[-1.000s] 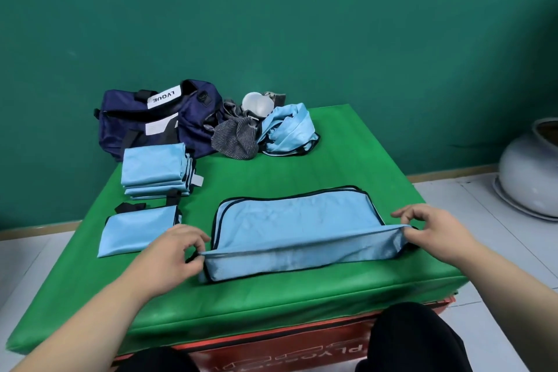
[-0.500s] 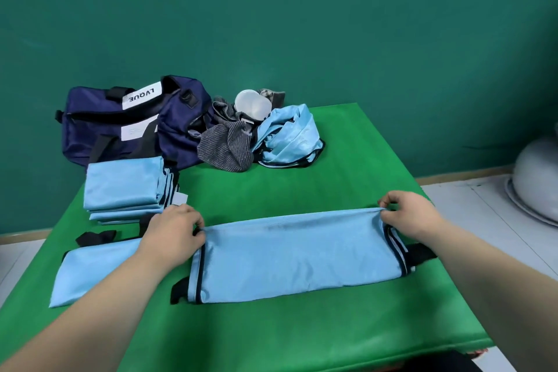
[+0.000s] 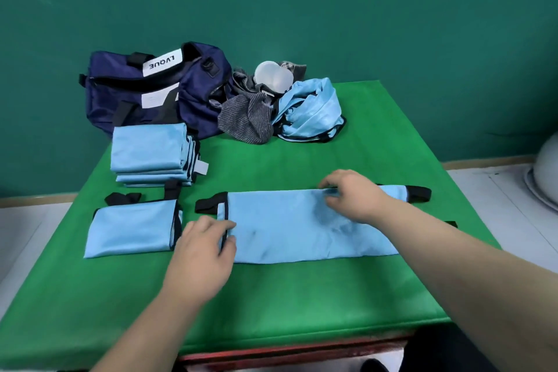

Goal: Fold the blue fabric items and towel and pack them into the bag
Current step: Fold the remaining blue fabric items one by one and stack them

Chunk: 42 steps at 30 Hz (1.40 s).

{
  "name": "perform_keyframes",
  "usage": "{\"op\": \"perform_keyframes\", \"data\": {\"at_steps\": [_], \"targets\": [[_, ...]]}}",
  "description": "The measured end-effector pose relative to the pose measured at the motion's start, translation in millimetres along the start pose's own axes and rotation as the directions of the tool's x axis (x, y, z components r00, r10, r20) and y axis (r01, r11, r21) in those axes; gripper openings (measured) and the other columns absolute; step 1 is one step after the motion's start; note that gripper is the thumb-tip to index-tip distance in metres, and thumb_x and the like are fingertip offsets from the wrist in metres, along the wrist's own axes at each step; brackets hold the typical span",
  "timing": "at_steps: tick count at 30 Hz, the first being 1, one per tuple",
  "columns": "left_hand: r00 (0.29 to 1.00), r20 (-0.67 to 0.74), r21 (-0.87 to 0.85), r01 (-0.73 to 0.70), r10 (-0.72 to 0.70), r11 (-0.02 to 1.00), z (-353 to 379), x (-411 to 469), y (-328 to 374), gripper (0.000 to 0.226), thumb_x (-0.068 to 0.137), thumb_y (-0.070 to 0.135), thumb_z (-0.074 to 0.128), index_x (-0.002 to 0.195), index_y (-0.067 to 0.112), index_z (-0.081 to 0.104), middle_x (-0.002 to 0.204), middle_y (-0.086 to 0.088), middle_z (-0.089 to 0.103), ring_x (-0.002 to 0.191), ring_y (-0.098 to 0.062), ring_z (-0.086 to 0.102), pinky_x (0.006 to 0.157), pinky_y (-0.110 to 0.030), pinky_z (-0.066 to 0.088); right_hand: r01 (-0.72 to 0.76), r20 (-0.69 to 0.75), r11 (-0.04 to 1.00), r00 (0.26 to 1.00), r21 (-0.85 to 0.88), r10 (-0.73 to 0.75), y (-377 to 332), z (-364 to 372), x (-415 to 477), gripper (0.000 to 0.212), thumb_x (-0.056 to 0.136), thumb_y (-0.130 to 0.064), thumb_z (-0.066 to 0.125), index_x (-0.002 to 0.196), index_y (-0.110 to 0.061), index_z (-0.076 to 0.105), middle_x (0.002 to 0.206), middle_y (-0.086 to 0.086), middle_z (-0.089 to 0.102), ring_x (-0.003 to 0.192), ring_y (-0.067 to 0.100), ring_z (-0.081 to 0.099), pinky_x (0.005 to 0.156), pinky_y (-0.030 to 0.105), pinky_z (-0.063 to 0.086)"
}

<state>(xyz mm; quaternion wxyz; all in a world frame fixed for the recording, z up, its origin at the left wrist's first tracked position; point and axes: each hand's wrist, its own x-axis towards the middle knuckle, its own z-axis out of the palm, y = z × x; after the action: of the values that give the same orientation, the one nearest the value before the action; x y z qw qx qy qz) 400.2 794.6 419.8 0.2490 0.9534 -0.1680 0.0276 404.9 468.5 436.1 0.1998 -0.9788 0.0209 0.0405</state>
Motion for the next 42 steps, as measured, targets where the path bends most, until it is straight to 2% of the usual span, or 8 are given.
{"op": "perform_keyframes", "data": {"at_steps": [11, 19, 24, 29, 33, 36, 39, 42], "targets": [[0.98, 0.187, 0.174, -0.099, 0.065, 0.98, 18.6, -65.2, 10.1, 0.061, 0.097, 0.054, 0.022, 0.155, 0.036, 0.018, 0.14, 0.013, 0.049, 0.132, -0.013, 0.038, 0.108, -0.035, 0.036, 0.171, 0.237, 0.985, 0.957, 0.015, -0.17, -110.9, 64.3, 59.6, 0.033, 0.084, -0.017, 0.057, 0.117, -0.022, 0.063, 0.123, 0.001, 0.061, 0.115, 0.021, 0.055, 0.1, 0.036, 0.046], [0.993, 0.097, 0.293, 0.033, -0.064, 0.956, 49.6, -68.1, 10.0, 0.073, 0.081, 0.068, 0.04, 0.143, 0.03, 0.05, 0.115, -0.012, 0.066, 0.104, -0.031, 0.062, 0.076, -0.047, 0.055, 0.275, 0.225, 0.952, 0.944, -0.134, -0.242, -140.5, 81.7, 84.6, 0.022, 0.088, -0.021, 0.055, 0.109, -0.028, 0.06, 0.109, -0.001, 0.058, 0.105, 0.022, 0.05, 0.092, 0.038, 0.04], [0.969, 0.057, 0.099, 0.233, -0.239, 0.967, 50.6, -53.4, 13.5, 0.074, 0.076, 0.065, 0.044, 0.137, 0.024, 0.053, 0.118, 0.009, 0.062, 0.101, -0.021, 0.055, 0.076, -0.047, 0.051, 0.242, 0.201, 0.964, 0.955, -0.111, -0.216, -146.0, 87.1, 93.8, 0.03, 0.087, -0.008, 0.05, 0.102, -0.031, 0.062, 0.105, -0.001, 0.063, 0.102, 0.023, 0.053, 0.086, 0.036, 0.044], [0.968, -0.038, -0.467, 0.203, -0.248, 0.861, 22.5, -39.0, 13.8, 0.057, 0.094, 0.051, 0.05, 0.146, 0.046, 0.027, 0.149, 0.021, 0.036, 0.131, 0.0, 0.032, 0.114, -0.031, 0.032, 0.143, 0.082, 0.967, 0.983, 0.212, -0.163, -148.4, 46.8, 83.7, 0.023, 0.092, -0.009, 0.053, 0.102, -0.026, 0.067, 0.092, -0.012, 0.063, 0.077, 0.007, 0.058, 0.069, 0.021, 0.045], [0.91, -0.142, -0.82, 0.112, -0.389, 0.561, -25.4, -5.8, 28.0, 0.04, 0.091, 0.025, 0.07, 0.124, 0.044, 0.059, 0.097, 0.007, 0.07, 0.085, -0.006, 0.064, 0.081, -0.023, 0.05, 0.145, -0.129, 0.845, 0.987, 0.515, -0.091, -148.0, -20.3, 57.3, 0.024, 0.089, -0.006, 0.065, 0.092, -0.03, 0.07, 0.071, -0.005, 0.057, 0.053, 0.006, 0.042, 0.05, 0.017, 0.036], [0.917, -0.175, -0.862, 0.033, -0.358, 0.505, -73.3, 16.3, 47.1, 0.032, 0.088, 0.011, 0.072, 0.115, 0.029, 0.069, 0.061, 0.016, 0.056, 0.056, 0.0, 0.048, 0.06, -0.012, 0.041, 0.225, -0.266, 0.735, 0.962, 0.639, -0.064, -146.5, -79.1, 24.9, 0.026, 0.086, -0.005, 0.073, 0.09, -0.03, 0.072, 0.072, -0.008, 0.058, 0.062, 0.005, 0.044, 0.057, 0.014, 0.038], [0.948, -0.209, -0.826, -0.04, -0.24, 0.563, -118.9, 31.3, 70.7, 0.032, 0.087, 0.008, 0.073, 0.112, 0.029, 0.071, 0.06, 0.005, 0.038, 0.052, -0.007, 0.03, 0.049, -0.017, 0.029, 0.292, -0.348, 0.674, 0.936, 0.679, -0.055, -143.6, -129.8, -10.9, 0.03, 0.081, -0.004, 0.076, 0.09, -0.033, 0.077, 0.084, -0.006, 0.071, 0.071, 0.008, 0.052, 0.069, 0.017, 0.045], [0.976, -0.188, -0.827, -0.098, -0.107, 0.554, -165.0, 38.7, 99.8, 0.043, 0.08, 0.008, 0.078, 0.11, 0.038, 0.072, 0.074, 0.005, 0.053, 0.066, -0.009, 0.042, 0.068, -0.023, 0.04, 0.36, -0.419, 0.619, 0.906, 0.698, -0.055, -144.6, -171.3, -46.3, 0.036, 0.069, -0.015, 0.081, 0.095, -0.038, 0.078, 0.102, 0.004, 0.075, 0.086, 0.024, 0.062, 0.094, 0.041, 0.052]]}}
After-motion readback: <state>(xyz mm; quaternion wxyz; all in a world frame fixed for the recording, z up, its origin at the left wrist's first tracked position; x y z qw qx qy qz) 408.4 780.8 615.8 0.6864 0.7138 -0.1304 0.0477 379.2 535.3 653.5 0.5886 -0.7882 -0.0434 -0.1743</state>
